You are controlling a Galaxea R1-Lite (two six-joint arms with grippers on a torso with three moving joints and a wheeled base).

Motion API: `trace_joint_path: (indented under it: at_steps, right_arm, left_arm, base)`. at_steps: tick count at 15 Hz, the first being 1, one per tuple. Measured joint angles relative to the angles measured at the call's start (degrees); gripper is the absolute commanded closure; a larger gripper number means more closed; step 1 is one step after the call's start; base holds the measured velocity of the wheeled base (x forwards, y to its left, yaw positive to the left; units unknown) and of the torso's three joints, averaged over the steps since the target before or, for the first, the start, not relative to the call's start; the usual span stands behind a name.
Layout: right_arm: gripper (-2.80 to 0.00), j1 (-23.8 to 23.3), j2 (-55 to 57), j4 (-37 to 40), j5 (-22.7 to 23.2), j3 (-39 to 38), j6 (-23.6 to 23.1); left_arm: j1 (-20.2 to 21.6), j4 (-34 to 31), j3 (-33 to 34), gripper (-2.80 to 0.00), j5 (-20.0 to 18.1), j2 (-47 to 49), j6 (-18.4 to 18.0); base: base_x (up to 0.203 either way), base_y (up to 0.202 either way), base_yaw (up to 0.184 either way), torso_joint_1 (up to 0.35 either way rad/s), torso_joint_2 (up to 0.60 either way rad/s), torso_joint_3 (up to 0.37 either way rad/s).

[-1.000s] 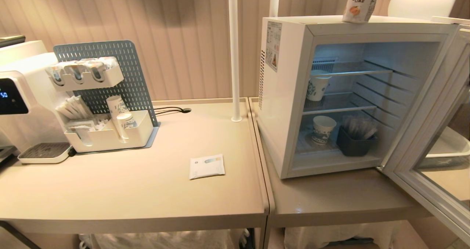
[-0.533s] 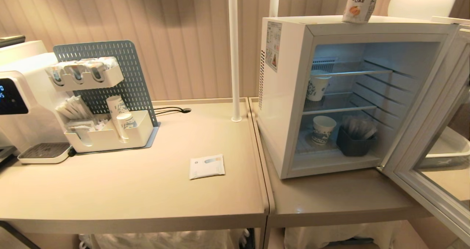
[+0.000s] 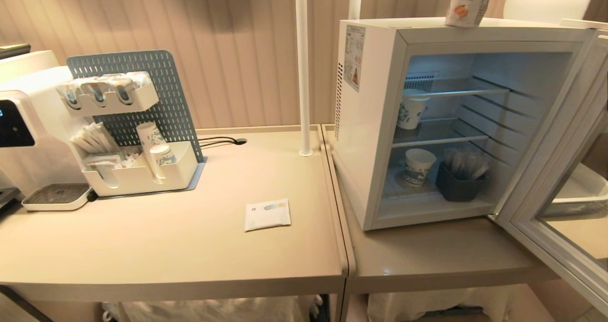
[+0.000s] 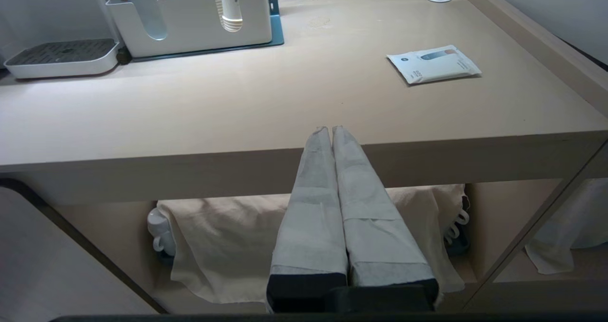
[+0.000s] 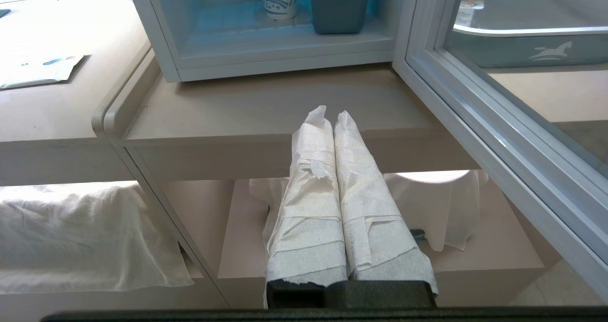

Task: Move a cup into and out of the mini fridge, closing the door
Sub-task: Put the yoghurt in the freezer

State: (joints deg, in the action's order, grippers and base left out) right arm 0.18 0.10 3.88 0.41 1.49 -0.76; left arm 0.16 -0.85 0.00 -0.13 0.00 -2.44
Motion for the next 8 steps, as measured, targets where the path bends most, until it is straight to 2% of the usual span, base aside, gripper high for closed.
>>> trace_joint_path:
  at_steps: [8]
  right_arm:
    - [0.0,0.0,0.0,0.0,0.0,0.0,0.01]
  left_arm:
    - [0.0,0.02,0.0,0.0,0.03,0.0,0.11]
  base:
    - [0.0,0.0,0.0,0.0,0.0,-0.005]
